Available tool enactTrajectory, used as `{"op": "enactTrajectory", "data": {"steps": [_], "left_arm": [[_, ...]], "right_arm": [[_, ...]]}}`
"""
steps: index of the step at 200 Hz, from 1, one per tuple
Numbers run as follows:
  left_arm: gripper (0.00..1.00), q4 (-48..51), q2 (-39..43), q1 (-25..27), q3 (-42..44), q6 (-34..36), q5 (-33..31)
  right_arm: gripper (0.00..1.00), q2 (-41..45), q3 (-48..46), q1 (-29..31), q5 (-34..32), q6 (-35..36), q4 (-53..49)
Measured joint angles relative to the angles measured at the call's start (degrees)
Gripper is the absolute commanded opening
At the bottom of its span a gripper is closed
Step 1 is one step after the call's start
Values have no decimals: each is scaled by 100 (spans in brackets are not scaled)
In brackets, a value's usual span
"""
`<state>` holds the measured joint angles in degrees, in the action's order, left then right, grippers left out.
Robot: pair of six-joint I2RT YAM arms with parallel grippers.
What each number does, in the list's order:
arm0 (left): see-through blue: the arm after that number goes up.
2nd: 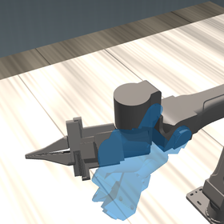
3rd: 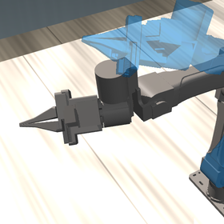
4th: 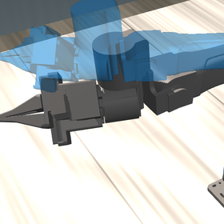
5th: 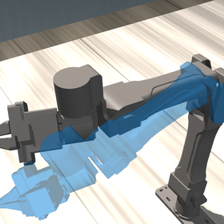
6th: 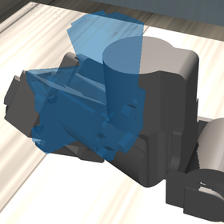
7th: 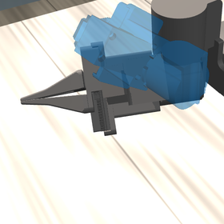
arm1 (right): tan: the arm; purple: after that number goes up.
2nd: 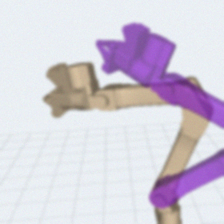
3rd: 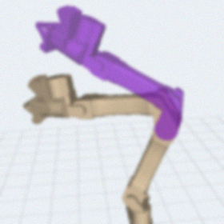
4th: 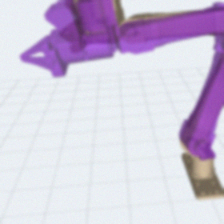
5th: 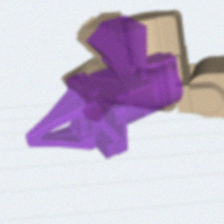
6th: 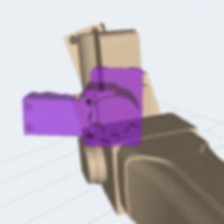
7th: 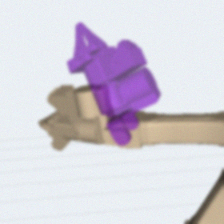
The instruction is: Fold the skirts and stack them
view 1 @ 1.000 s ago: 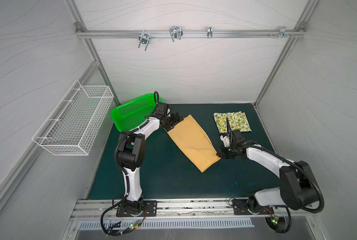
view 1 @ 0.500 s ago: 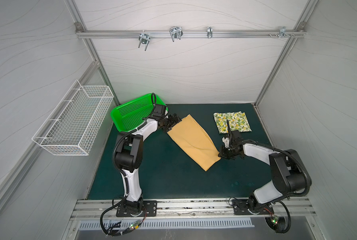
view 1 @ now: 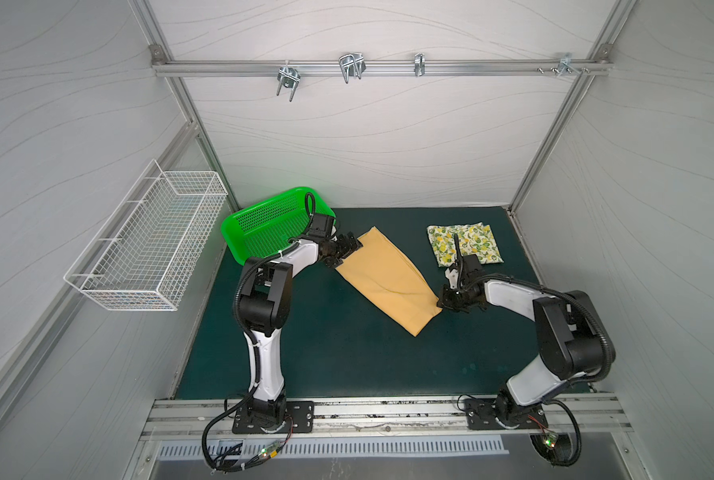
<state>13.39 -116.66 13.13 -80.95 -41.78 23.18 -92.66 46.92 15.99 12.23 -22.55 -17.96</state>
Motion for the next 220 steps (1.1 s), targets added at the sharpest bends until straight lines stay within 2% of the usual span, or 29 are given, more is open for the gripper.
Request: {"op": "enactTrajectory", "data": {"steps": [28,60,128,167,181,201,220], "left_arm": [[99,-149,-120,4,164,-24,-238],[99,-675,107,63,658,-76,-525],[99,-1759,1679,343,2979,-697,-1032],[99,-2177,2605,809,4127,-1172,-1228],[99,-2304,2964,922,4531,-1344,-1272],[99,-2295,3353,999,4865,-1493,-1272],[99,-2210,3571,997,4898,-1532,-1272]], "right_arm": [[9,-131,166,-74,-76,50,-48],[10,-348,435,-184,-90,168,-175],[18,-1027,1333,-433,-87,352,-507],[25,-1340,1838,-479,-129,363,-745],[34,-1491,2109,-487,-175,367,-879],[65,-1670,2542,-494,-223,404,-1069],[86,-1545,2664,-494,-214,409,-1099]]}}
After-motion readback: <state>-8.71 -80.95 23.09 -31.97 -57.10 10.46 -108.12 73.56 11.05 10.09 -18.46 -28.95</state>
